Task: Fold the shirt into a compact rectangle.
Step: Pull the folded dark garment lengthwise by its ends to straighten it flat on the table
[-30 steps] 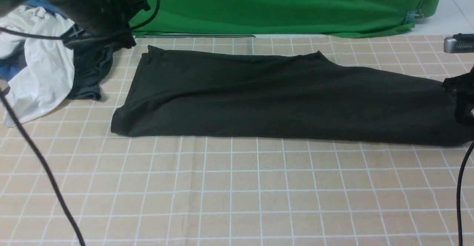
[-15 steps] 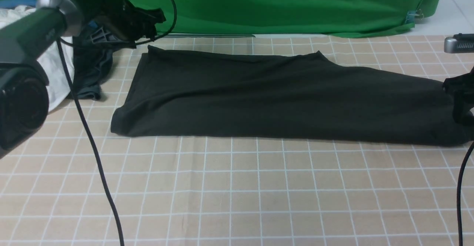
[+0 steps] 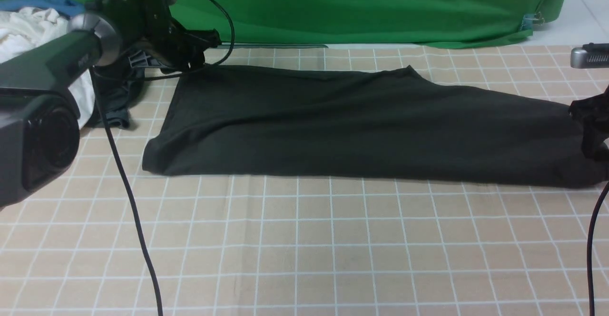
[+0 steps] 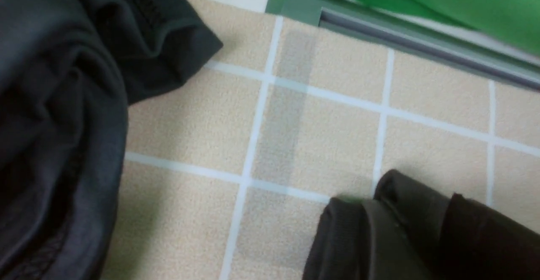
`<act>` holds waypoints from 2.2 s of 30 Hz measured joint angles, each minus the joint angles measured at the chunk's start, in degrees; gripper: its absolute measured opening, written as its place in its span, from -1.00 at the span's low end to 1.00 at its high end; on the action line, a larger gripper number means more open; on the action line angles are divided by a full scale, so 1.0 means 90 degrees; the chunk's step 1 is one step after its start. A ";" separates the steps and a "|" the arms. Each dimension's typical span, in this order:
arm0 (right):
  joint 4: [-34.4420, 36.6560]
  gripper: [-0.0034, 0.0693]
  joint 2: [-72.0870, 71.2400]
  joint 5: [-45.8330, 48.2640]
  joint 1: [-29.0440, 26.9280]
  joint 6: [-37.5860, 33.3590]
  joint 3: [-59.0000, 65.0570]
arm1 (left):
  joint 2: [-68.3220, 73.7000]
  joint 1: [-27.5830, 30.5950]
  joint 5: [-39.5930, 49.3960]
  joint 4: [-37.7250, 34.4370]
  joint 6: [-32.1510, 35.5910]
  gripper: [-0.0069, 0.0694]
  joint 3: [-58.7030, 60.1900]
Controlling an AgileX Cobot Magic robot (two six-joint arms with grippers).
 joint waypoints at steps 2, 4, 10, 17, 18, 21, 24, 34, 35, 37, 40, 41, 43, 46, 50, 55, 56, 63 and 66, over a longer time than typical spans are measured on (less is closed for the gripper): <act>0.0000 0.41 0.0000 0.0000 0.0000 0.0000 0.0000 | 0.0039 0.0000 0.0000 -0.0001 0.0048 -0.41 0.0000; 0.0000 0.41 0.0000 0.0000 0.0000 0.0000 0.0000 | 0.0058 0.0000 -0.0005 -0.0001 0.0112 -0.53 0.0000; 0.0000 0.41 0.0000 0.0000 0.0000 0.0000 0.0000 | 0.0032 0.0000 0.0058 -0.0008 0.0124 -0.75 -0.0158; 0.0000 0.41 -0.0007 0.0000 0.0000 0.0000 0.0000 | -0.0224 0.0000 0.0308 0.0078 0.0131 -0.74 -0.0790; 0.0000 0.41 -0.0007 0.0000 0.0000 0.0000 0.0000 | -0.0236 0.0000 0.0328 0.0097 0.0131 -0.74 -0.0852; 0.0000 0.41 -0.0007 0.0000 0.0000 0.0000 0.0000 | -0.0259 0.0006 0.0366 0.0264 0.0136 -0.74 -0.0937; 0.0000 0.41 -0.0007 0.0000 0.0000 0.0000 0.0000 | -0.0235 0.0058 0.0413 0.0418 0.0144 -0.74 -0.0946; 0.0000 0.48 -0.0052 0.0000 0.0000 0.0052 0.0000 | 0.0008 0.0266 0.0346 0.0648 0.0151 -0.70 -0.0953; 0.0000 0.56 -0.0108 0.0000 0.0000 0.0120 0.0000 | -0.0031 0.0261 0.0425 0.0648 0.0151 -0.64 -0.0953; 0.0006 0.74 -0.0209 -0.0069 0.0000 0.0206 0.0000 | -0.0159 0.0256 0.0716 0.0473 0.0155 -0.57 -0.0953; 0.0185 0.92 -0.0264 -0.0348 0.0000 0.0303 -0.0006 | -0.0456 0.0256 0.1287 -0.0016 0.0452 -0.54 -0.0953; 0.0295 0.95 -0.0264 -0.0508 0.0000 0.0335 -0.0006 | -0.0596 0.0256 0.1516 -0.0252 0.0638 -0.54 -0.0953; 0.0406 0.98 -0.0230 -0.0794 0.0006 0.0416 -0.0006 | -0.0932 0.0256 0.1939 -0.0772 0.1003 -0.56 -0.0953; 0.0467 0.99 -0.0065 -0.1224 0.0006 0.0522 -0.0010 | -0.1343 0.0256 0.2522 -0.1203 0.1406 -0.72 -0.0953; 0.0467 0.99 0.0266 -0.1404 0.0006 0.0575 -0.0010 | -0.1766 0.0256 0.3019 -0.1317 0.1563 -0.79 -0.0953; 0.0467 0.99 0.0510 -0.1437 0.0006 0.0589 -0.0010 | -0.2419 0.0256 0.3181 -0.1348 0.1627 -0.79 -0.0478; 0.0467 0.99 0.0527 -0.1445 0.0006 0.0602 -0.0010 | -0.2644 0.0256 0.3101 -0.1362 0.1627 -0.79 -0.0219; 0.0502 0.46 0.0582 -0.1502 0.0006 0.0594 -0.0010 | -0.4239 0.0256 0.2270 -0.1476 0.1627 -0.79 0.1857; 0.0537 0.21 0.0595 -0.1502 0.0006 0.0480 -0.0025 | -0.4853 0.0256 0.1998 -0.1507 0.1627 -0.79 0.2591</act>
